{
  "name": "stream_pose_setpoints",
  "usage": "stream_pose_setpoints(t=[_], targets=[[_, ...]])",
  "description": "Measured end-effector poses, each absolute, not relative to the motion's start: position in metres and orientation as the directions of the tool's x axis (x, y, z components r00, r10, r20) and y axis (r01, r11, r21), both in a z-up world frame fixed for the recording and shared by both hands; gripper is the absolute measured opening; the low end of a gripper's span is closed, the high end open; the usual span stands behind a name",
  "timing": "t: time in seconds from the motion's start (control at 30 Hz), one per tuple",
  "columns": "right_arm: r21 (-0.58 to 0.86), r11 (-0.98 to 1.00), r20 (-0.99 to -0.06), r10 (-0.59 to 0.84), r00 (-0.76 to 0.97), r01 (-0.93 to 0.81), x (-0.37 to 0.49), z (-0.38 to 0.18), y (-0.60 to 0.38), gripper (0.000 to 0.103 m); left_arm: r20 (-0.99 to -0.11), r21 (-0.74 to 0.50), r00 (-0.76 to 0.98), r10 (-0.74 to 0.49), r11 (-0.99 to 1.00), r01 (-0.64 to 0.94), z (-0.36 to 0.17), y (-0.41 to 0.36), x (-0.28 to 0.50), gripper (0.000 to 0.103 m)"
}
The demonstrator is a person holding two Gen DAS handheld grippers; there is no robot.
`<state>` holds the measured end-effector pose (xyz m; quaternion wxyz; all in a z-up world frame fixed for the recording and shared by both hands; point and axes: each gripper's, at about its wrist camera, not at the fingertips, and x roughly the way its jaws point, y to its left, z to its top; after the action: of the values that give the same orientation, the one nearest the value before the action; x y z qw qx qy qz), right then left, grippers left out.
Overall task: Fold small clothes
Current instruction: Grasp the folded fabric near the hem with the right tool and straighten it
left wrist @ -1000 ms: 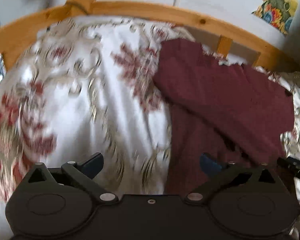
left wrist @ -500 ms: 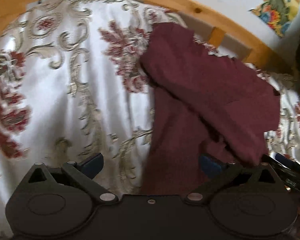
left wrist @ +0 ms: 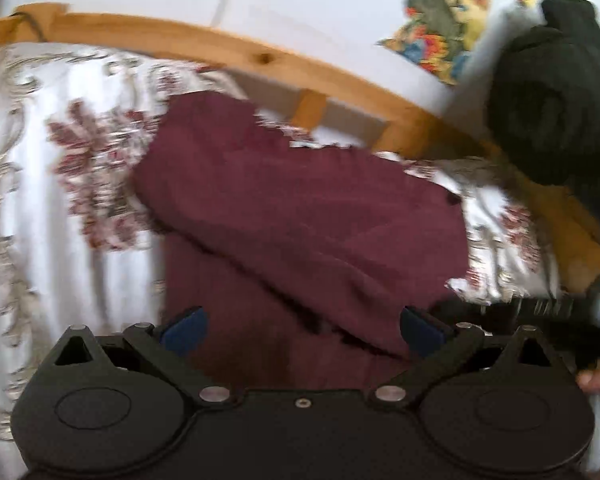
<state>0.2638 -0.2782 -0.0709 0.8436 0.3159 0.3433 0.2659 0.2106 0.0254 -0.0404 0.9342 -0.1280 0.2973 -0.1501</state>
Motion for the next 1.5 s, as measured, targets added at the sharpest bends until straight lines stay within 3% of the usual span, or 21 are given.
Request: stream_pose_setpoints(t=[0.1,0.23,0.27,0.33,0.47,0.57,0.63,0.73,0.8,0.83,0.9,0.97,1.1,1.17,1.23,1.4,1.47,1.5], targets=[[0.801,0.578,-0.377,0.690,0.618,-0.157,0.268,-0.083,-0.298,0.012,-0.519,-0.274,0.767,-0.377,0.923,0.269,-0.042,0.011,0.205,0.102],[0.659,0.751,-0.554,0.526,0.645,-0.047,0.275,-0.101,-0.303,0.034,-0.542,-0.249,0.750,-0.380,0.925,0.288,-0.047,0.006,0.203,0.102],[0.635,0.771,-0.561,0.505,0.656,-0.051,0.275,-0.099,-0.302,0.039,-0.545,-0.259,0.746,-0.384,0.923,0.286,-0.047,0.008,0.203,0.102],[0.597,0.795,-0.527,0.493,0.693,-0.112,0.272,-0.090,-0.299,0.063,-0.548,-0.274,0.742,-0.386,0.921,0.276,-0.048,0.011,0.202,0.102],[0.410,0.865,-0.497,0.479,0.723,-0.290,0.272,-0.075,-0.269,0.068,-0.559,-0.288,0.734,-0.385,0.921,0.263,-0.050,0.014,0.204,0.102],[0.269,0.884,-0.547,0.466,0.696,-0.381,0.276,-0.083,-0.244,0.059,-0.565,-0.284,0.731,-0.383,0.922,0.264,-0.051,0.014,0.204,0.102],[0.256,0.873,-0.582,0.483,0.655,-0.416,0.278,-0.092,-0.236,0.019,-0.568,-0.278,0.731,-0.378,0.924,0.262,-0.052,0.014,0.204,0.102],[0.341,0.836,-0.558,0.548,0.623,-0.430,0.274,-0.083,-0.238,0.009,-0.564,-0.286,0.733,-0.380,0.923,0.259,-0.051,0.015,0.204,0.102],[0.580,0.712,-0.449,0.685,0.574,-0.396,0.274,-0.072,-0.258,0.009,-0.556,-0.297,0.736,-0.387,0.919,0.259,-0.050,0.017,0.203,0.102],[0.734,0.571,-0.342,0.778,0.528,-0.366,0.276,-0.070,-0.268,0.009,-0.554,-0.303,0.735,-0.391,0.917,0.260,-0.049,0.017,0.203,0.102],[0.880,0.378,-0.200,0.844,0.497,-0.288,0.280,-0.075,-0.284,0.010,-0.553,-0.315,0.729,-0.403,0.912,0.265,-0.050,0.018,0.203,0.102],[0.936,0.292,-0.167,0.860,0.482,-0.197,0.286,-0.088,-0.293,0.013,-0.558,-0.318,0.722,-0.408,0.909,0.268,-0.051,0.017,0.204,0.102],[0.841,0.535,-0.422,0.740,0.523,-0.079,0.293,-0.110,-0.301,0.025,-0.572,-0.319,0.706,-0.417,0.906,0.277,-0.055,0.015,0.206,0.102],[0.758,0.646,-0.501,0.670,0.548,-0.096,0.292,-0.108,-0.300,0.034,-0.575,-0.322,0.701,-0.423,0.904,0.282,-0.056,0.014,0.206,0.102],[0.672,0.724,-0.522,0.612,0.594,-0.156,0.289,-0.097,-0.294,0.060,-0.573,-0.328,0.697,-0.431,0.900,0.287,-0.056,0.015,0.206,0.102],[0.483,0.801,-0.545,0.591,0.594,-0.353,0.273,-0.082,-0.264,0.064,-0.549,-0.365,0.684,-0.480,0.874,0.321,-0.057,0.013,0.206,0.102],[0.375,0.837,-0.594,0.547,0.590,-0.399,0.270,-0.085,-0.244,0.040,-0.548,-0.363,0.678,-0.490,0.869,0.335,-0.057,0.010,0.206,0.102],[0.369,0.836,-0.601,0.547,0.582,-0.405,0.272,-0.087,-0.235,0.007,-0.553,-0.357,0.672,-0.492,0.869,0.342,-0.058,0.008,0.206,0.102]])
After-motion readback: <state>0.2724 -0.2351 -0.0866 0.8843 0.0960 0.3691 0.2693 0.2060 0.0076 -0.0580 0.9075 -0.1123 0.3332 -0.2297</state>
